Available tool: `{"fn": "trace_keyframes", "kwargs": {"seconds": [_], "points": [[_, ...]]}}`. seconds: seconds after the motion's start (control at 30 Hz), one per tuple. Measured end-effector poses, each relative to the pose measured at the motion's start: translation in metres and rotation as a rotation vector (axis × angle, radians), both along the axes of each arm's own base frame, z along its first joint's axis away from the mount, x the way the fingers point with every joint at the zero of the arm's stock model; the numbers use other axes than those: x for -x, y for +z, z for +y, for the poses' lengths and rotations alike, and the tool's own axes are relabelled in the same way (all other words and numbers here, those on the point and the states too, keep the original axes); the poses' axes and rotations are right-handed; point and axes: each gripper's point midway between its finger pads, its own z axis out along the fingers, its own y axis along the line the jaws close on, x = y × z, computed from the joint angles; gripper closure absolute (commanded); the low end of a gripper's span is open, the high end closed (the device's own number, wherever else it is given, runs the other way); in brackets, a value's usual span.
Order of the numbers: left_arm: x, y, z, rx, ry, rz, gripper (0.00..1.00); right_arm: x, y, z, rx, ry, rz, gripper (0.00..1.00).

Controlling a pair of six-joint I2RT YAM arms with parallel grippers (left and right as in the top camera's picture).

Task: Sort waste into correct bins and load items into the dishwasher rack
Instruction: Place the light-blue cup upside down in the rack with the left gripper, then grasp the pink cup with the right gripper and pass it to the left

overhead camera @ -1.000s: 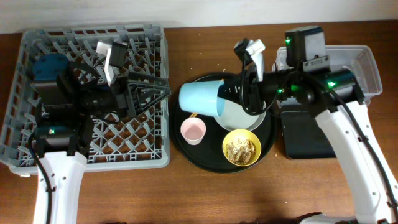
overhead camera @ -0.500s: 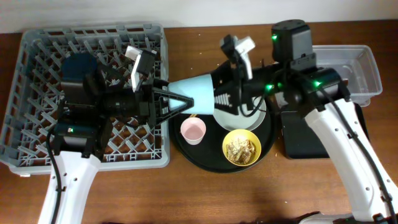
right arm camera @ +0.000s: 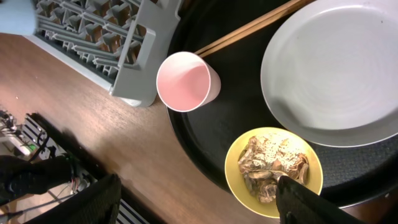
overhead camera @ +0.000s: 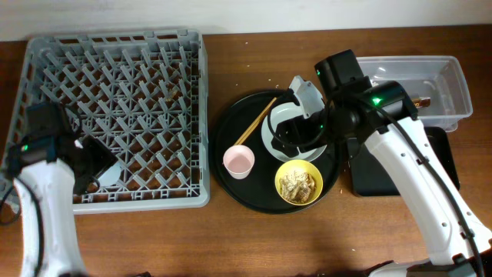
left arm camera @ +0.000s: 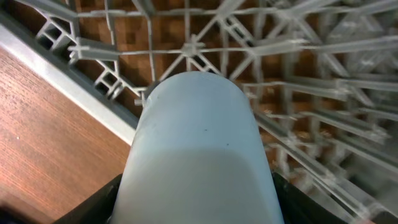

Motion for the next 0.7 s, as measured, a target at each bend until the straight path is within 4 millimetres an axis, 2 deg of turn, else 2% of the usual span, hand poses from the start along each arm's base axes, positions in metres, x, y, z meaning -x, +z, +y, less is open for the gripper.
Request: {"fn": "trace_keyframes", "kwargs": {"seconds": [0.03, 0.07, 0.13, 0.17, 0.27, 0.3, 0.43, 0.47, 0.57, 0.6, 0.67, 0.7], "points": [[-0.01, -0.023, 0.004, 0.019, 0.003, 0.051, 0.47, 0.0, 0.0, 0.0, 0.003, 0.0, -0.001, 0.2], [-0.011, -0.025, 0.001, 0.028, -0.003, 0.056, 0.47, 0.0, -0.001, 0.0, 0.004, 0.0, 0.001, 0.19], [-0.018, -0.027, 0.0, 0.043, -0.008, 0.036, 0.47, 0.0, -0.001, 0.0, 0.007, -0.001, 0.002, 0.19], [-0.016, -0.024, -0.004, 0.06, -0.01, 0.046, 0.47, 0.0, -0.001, 0.0, 0.007, -0.001, 0.002, 0.19], [-0.028, -0.005, -0.004, 0.067, -0.018, -0.008, 0.47, -0.001, -0.002, 0.0, 0.007, -0.001, 0.002, 0.19], [-0.03, -0.004, -0.005, 0.075, -0.02, -0.016, 0.47, -0.001, -0.002, 0.0, 0.007, -0.001, 0.001, 0.19], [-0.043, -0.001, 0.003, 0.037, -0.018, -0.068, 0.46, -0.001, -0.002, 0.0, 0.006, -0.001, -0.001, 0.19], [-0.046, -0.003, 0.005, 0.027, -0.017, -0.081, 0.46, -0.001, -0.002, 0.0, 0.007, -0.001, 0.001, 0.19], [-0.038, -0.021, 0.003, 0.035, -0.015, -0.049, 0.46, 0.002, -0.003, -0.001, 0.011, -0.001, 0.013, 0.19], [-0.038, -0.021, 0.0, 0.053, -0.019, -0.052, 0.25, 0.002, -0.003, -0.001, 0.011, -0.001, 0.014, 0.19], [-0.037, -0.022, -0.006, 0.083, -0.031, -0.048, 0.07, 0.003, -0.003, -0.002, 0.014, -0.001, 0.021, 0.16], [-0.037, -0.022, -0.01, 0.103, -0.027, -0.053, 0.07, 0.004, -0.004, -0.002, 0.015, -0.001, 0.023, 0.13]]}}
